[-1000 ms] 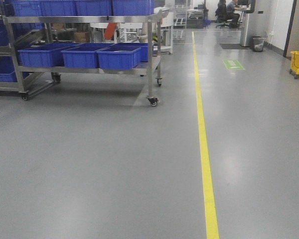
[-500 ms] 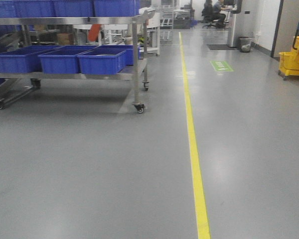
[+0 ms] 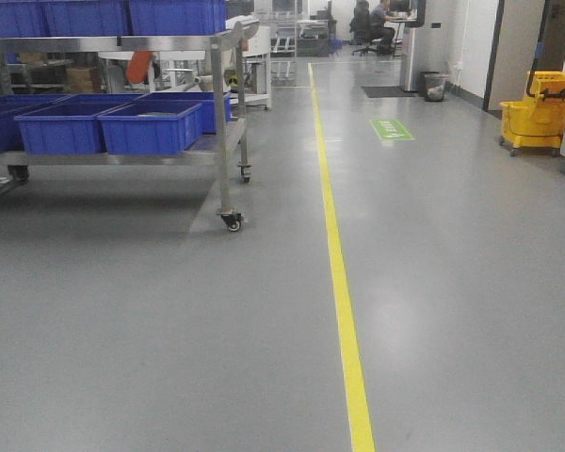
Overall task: Pick and sort blue part to right shelf
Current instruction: 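Drive the base away from the table, holding both bottles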
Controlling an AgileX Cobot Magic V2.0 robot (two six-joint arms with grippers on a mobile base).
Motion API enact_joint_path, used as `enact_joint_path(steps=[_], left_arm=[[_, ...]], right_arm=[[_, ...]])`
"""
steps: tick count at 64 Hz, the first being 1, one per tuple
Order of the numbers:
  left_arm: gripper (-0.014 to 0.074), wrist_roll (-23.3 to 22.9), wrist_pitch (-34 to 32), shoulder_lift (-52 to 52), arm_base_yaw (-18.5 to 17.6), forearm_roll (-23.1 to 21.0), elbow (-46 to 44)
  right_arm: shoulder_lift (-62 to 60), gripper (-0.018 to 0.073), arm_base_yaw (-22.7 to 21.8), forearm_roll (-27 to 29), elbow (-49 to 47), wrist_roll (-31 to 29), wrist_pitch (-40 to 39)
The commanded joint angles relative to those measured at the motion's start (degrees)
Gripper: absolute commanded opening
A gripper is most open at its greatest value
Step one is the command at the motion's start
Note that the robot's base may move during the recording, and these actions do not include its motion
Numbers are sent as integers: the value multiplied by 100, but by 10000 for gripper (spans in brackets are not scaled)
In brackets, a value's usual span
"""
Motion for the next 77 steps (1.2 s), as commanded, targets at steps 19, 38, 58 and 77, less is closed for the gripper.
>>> enact_joint_path(steps=[19, 38, 58, 77], left_arm=[[405, -16, -516, 38, 4, -27, -178], [405, -16, -516, 38, 4, -27, -178], [405, -16, -516, 38, 4, -27, -178], [405, -16, -516, 38, 4, -27, -178]], right_arm=[[58, 403, -29, -62, -167, -49, -516], [58, 403, -29, -62, -167, -49, -516], [58, 403, -29, -62, -167, -49, -516], [58, 403, -29, -62, -167, -49, -516]])
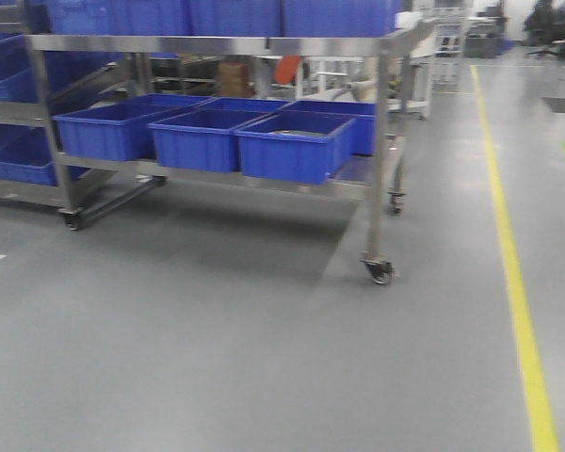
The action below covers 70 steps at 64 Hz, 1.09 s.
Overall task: Pick and sort blue part to right shelf
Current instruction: 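Drive the base away from the table, holding both bottles, then drive the base down the aisle up to the shelf of blue bins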
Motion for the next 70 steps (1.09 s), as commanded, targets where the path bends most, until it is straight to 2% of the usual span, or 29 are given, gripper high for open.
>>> enact_joint_path(steps=[1, 70], left_arm=[[405, -16, -516, 38, 4, -27, -178], [405, -16, -508, 38, 4, -27, -178]], right_arm=[[58, 403, -29, -62, -167, -47, -516], [63, 403, -29, -62, -167, -47, -515]])
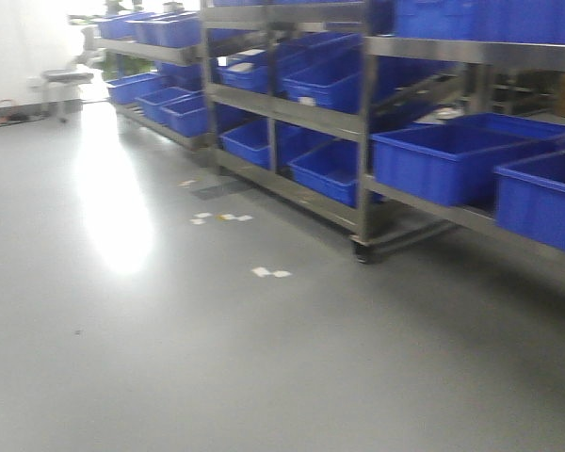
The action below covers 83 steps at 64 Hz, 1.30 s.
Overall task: Pick and sort blue part to right shelf
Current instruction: 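Drive the base down the aisle up to the shelf of blue bins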
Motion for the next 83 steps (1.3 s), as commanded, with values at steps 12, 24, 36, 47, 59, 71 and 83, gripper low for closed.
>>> enact_joint_path(steps=[12, 24, 36, 47, 59, 71, 83], left_arm=[[405, -16, -508, 38, 4, -27, -178], [405, -16, -508, 38, 4, -27, -178], [405, -16, -508, 38, 4, -27, -178], [405, -16, -508, 38, 4, -27, -178], [405, -16, -508, 38, 4, -27, -178], [405, -16, -508, 38, 4, -27, -178], [405, -16, -508, 38, 4, -27, -178]], right_arm=[[63, 403, -29, -62, -170, -37, -515], [63, 403, -29, -62, -170, -37, -515], [63, 403, -29, -62, -170, -37, -515], [63, 403, -29, -62, -170, -37, -515], [63, 403, -29, -62, -170, -37, -515], [63, 403, -29, -62, -170, -37, -515], [63, 403, -29, -62, -170, -37, -515]])
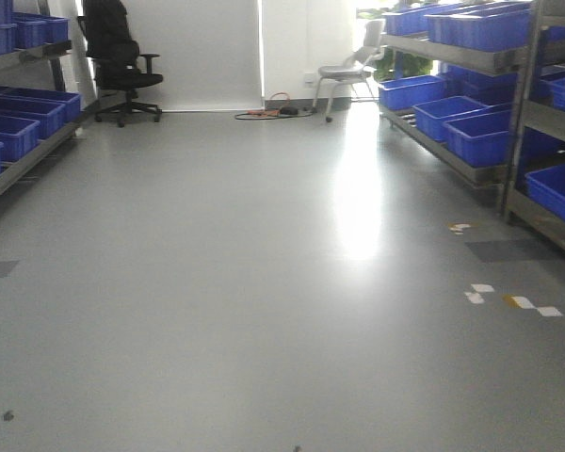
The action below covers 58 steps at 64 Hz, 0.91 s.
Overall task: Pick and sort blue part to right shelf
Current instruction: 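Drive the base down the aisle up to the shelf of blue bins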
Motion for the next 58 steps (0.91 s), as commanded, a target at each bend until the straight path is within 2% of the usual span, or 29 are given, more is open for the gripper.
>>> enact_joint_path(steps=[1, 58], left_arm=[[405, -16, -508, 38, 4, -27, -178], [405, -16, -508, 38, 4, -27, -178]], right_arm=[[63, 403, -29, -62, -170, -37, -518], [63, 403, -29, -62, -170, -37, -518]])
